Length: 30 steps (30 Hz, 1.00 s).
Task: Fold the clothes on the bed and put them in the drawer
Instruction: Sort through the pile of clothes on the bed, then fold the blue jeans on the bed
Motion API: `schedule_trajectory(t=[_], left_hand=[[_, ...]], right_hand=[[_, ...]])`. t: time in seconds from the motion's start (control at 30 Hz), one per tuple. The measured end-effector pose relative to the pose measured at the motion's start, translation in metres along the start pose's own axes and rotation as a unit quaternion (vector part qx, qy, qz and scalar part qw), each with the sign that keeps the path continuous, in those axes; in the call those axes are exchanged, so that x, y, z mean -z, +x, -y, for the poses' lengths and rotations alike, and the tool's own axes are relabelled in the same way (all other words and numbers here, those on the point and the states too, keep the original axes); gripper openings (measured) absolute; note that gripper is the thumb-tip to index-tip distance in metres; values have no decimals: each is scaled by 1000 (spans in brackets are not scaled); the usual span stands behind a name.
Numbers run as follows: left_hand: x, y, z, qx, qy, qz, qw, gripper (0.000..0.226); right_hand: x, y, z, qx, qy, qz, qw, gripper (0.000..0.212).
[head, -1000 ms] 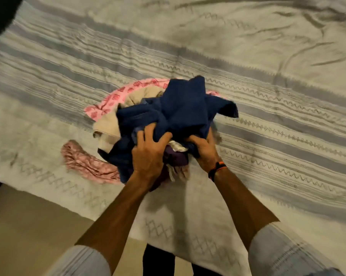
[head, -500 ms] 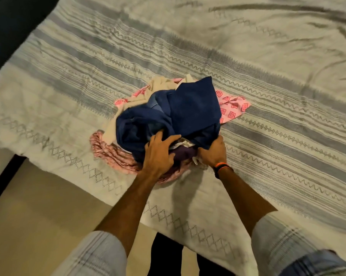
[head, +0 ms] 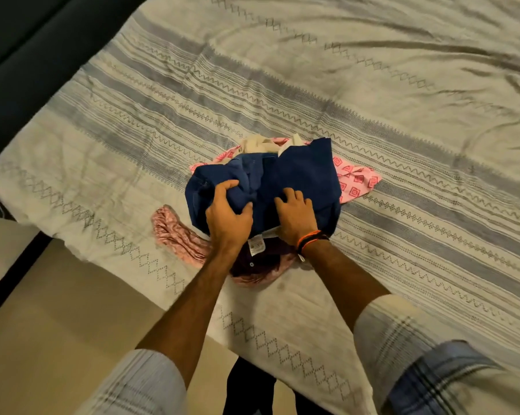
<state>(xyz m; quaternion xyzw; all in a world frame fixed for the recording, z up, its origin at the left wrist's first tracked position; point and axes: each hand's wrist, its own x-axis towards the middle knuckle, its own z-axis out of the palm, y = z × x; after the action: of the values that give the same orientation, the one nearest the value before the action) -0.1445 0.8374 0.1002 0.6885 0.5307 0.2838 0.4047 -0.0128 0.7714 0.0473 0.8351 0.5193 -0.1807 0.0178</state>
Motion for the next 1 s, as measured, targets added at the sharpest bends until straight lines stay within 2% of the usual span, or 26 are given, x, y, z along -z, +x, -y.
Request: schedule_trajectory(t=[0.1,0.2,0.3,0.43,0.53,0.63,0.8,0.87,0.9,1.0], left_hand=[[11,12,-4,10,12,44,999,63],[20,17,0,16,51,91,994,86],[27,18,-7,32,34,124,991,107],[30,24,-37,16,-11,109,994,122],[31,23,-67,7,-10,95,995,128],[32,16,-93,-23,5,90,996,118],[35,-14,-131,-30,-34,35,998,65],[38,-29,-141,-11,-63,66,996,44],[39,-35,-145,14,-83,109,990,41],[41,-59,-159,37,-140,225,964,68]], right_hand=[[2,4,2,-21,-24,-32,999,33],[12,5,-3,-40,44,-85,995,34],[39,2,-9,-45,127,-117,984,38],[87,-12,-15,-55,202,-172,963,37],[127,-14,-12,-64,288,-237,926,20],[171,-21,-4,-35,342,-267,900,15],[219,-49,8,-3,367,-285,885,17],[235,-59,9,-7,396,-300,868,20],[241,-64,9,-7,412,-303,859,21],[260,-84,7,-7,472,-317,823,36]])
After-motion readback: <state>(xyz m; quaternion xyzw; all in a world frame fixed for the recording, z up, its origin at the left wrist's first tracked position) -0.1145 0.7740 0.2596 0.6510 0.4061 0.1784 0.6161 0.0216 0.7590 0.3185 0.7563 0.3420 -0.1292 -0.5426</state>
